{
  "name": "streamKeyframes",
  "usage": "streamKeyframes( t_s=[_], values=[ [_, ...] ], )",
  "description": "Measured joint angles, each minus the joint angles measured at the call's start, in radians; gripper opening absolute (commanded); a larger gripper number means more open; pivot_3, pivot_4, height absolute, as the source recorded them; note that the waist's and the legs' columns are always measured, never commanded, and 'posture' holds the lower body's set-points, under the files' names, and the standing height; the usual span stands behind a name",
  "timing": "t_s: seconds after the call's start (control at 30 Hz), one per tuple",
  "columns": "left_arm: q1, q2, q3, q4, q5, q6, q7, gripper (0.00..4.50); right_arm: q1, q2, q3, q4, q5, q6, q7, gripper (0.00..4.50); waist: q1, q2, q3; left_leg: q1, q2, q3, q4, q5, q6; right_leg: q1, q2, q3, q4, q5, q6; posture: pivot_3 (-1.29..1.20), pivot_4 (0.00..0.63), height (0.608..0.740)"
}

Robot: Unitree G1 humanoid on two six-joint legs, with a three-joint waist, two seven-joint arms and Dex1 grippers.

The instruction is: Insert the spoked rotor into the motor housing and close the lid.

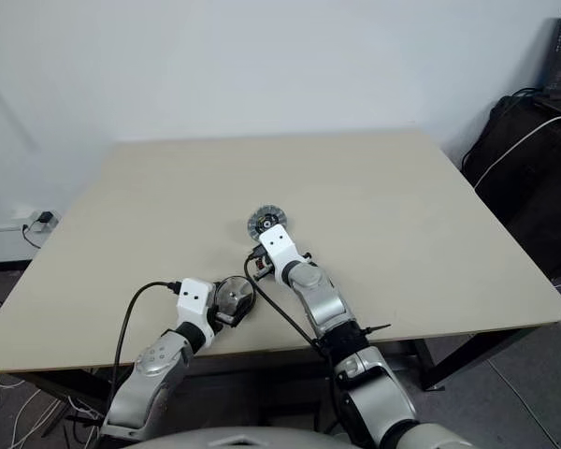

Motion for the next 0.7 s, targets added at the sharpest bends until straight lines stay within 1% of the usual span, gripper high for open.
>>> streamKeyframes(
  t_s=[0.23,0.37,0.6,0.7],
  values=[
    [0.008,0.0,0.001,0.0,0.0,0.0,0.01,4.5,-0.043,0.014,0.0,0.127,-0.004,-0.047,-0.019,0.04,0.0,0.0,0.0,0.0,0.0,0.0,0.0,0.0,0.0,0.0,0.0,0.0,0.0,0.0,0.0,0.0,0.0,0.74],
    [0.009,0.0,0.001,0.0,0.0,-0.001,0.013,4.5,-0.058,0.012,-0.002,0.166,-0.005,-0.065,-0.028,0.04,-0.001,0.0,0.0,0.0,0.0,0.0,0.0,0.0,0.0,0.0,0.0,0.0,0.0,0.0,0.0,0.0,0.0,0.74],
    [0.008,0.0,0.001,0.0,0.0,-0.001,0.012,4.5,-0.061,-0.004,-0.01,0.173,-0.004,-0.079,-0.035,0.04,0.0,0.0,0.0,0.0,0.0,0.0,0.0,0.0,0.0,0.0,0.0,0.0,0.0,0.0,0.0,0.0,0.0,0.74],
    [0.008,0.0,0.001,0.0,0.0,-0.001,0.011,4.5,-0.045,-0.026,-0.008,0.132,-0.003,-0.054,-0.006,0.04,0.0,0.0,0.0,0.0,0.0,0.0,0.0,0.0,0.0,0.0,0.0,0.0,0.0,0.0,0.0,0.0,0.0,0.74]
  ],
)
